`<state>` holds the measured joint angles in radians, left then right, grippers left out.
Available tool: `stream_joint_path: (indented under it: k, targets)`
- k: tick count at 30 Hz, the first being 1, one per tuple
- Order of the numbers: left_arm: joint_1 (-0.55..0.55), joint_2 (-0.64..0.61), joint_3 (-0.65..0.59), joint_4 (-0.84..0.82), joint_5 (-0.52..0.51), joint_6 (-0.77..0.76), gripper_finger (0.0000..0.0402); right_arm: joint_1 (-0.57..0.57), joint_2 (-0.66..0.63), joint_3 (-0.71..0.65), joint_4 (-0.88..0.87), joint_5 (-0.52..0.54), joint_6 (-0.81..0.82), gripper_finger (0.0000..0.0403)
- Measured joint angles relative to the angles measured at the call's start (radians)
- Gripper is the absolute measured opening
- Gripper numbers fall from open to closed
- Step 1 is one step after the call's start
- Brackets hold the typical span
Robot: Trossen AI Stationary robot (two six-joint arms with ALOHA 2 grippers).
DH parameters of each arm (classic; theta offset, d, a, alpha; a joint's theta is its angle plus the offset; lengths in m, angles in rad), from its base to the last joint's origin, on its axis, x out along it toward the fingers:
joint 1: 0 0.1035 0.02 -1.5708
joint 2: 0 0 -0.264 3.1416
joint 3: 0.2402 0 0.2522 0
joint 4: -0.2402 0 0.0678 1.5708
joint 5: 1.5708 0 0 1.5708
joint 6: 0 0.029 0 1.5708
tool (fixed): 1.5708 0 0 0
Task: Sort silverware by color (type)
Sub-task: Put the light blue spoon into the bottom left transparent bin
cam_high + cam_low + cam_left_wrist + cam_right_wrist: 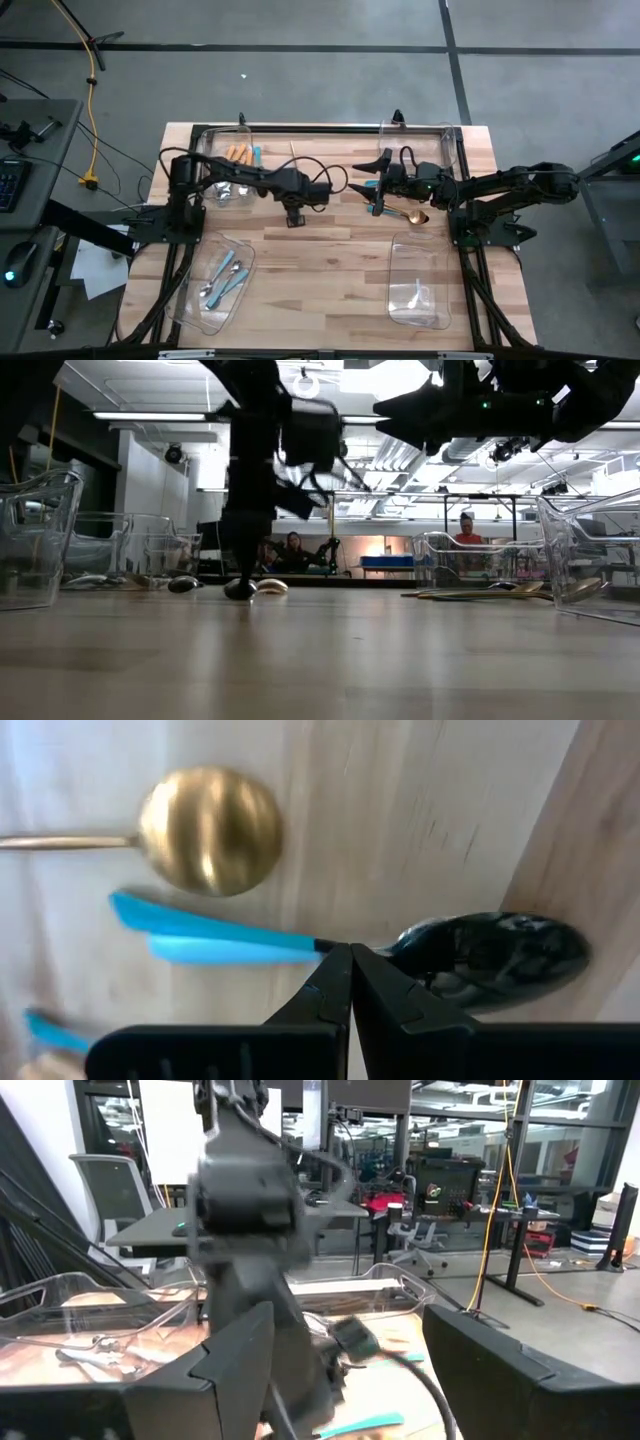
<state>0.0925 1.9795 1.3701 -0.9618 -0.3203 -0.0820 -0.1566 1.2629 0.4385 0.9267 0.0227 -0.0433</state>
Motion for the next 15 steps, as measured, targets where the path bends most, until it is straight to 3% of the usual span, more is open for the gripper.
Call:
stream_joint_path:
  k: [5,10,15]
  targets:
    - [-0.035,-0.051,0.002,-0.011,-0.023,-0.033,0.0000,0.000,0.000,0.000,-0.003,0.000,0.001,0.0243]
    - [-0.044,-0.045,0.002,-0.055,0.105,-0.083,0.0000,0.000,0.000,0.000,-0.002,0.000,0.002,0.0243]
    - [-0.043,-0.010,0.001,-0.166,0.102,-0.125,0.0000,0.000,0.000,0.000,-0.003,0.000,0.019,0.0243]
